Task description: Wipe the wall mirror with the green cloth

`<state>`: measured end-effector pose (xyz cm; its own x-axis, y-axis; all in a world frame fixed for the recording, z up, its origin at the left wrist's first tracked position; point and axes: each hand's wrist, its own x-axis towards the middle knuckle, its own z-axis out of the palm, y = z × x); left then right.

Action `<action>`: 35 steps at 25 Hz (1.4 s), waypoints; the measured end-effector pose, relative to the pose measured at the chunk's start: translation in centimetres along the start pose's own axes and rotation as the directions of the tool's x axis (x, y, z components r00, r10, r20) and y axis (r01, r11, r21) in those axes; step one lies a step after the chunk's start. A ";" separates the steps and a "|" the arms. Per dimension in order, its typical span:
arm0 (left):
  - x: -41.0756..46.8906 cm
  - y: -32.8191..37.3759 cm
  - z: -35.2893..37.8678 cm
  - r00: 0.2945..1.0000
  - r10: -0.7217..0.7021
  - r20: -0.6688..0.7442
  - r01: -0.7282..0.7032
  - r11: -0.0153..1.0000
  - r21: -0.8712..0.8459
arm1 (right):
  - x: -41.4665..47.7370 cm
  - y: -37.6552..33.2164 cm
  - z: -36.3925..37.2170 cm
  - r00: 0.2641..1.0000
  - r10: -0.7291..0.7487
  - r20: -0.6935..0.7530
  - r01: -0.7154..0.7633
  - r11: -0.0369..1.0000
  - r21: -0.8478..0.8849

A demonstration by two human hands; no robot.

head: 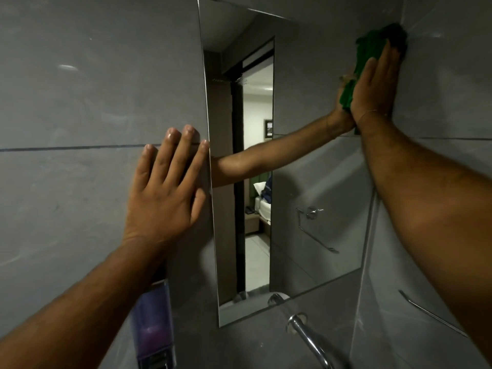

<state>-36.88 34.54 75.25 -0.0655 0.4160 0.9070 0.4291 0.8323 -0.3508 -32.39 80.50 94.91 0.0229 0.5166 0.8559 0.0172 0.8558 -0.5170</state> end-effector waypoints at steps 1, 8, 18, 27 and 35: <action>0.0 0.0 0.0 1.000 -0.001 0.001 0.001 1.000 0.004 | 0.5 0.9 0.0 1.000 0.017 0.011 -0.017 1.000 0.003; -0.1 0.1 0.1 1.000 -0.007 0.010 0.007 1.000 0.019 | -6.8 6.4 -0.7 0.995 0.065 0.082 -0.072 0.993 0.090; -0.1 0.0 0.5 1.000 -0.025 0.017 0.024 0.999 0.036 | -35.0 18.1 -3.5 0.906 0.381 0.186 -0.392 0.920 0.021; -0.1 0.2 0.1 0.999 -0.039 0.035 0.037 0.998 0.048 | -42.1 20.1 -3.6 0.813 0.582 0.017 -0.582 0.813 -0.025; 0.5 0.6 -2.3 0.989 -0.063 0.133 0.057 0.997 0.046 | -38.9 13.9 -6.8 0.875 0.482 -0.032 -0.483 0.875 -0.020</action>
<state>-34.56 34.43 76.01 -0.2115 0.4080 0.8881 0.3828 0.8707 -0.3088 -26.26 72.13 54.36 0.0607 0.8641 0.4997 0.0237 0.4992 -0.8662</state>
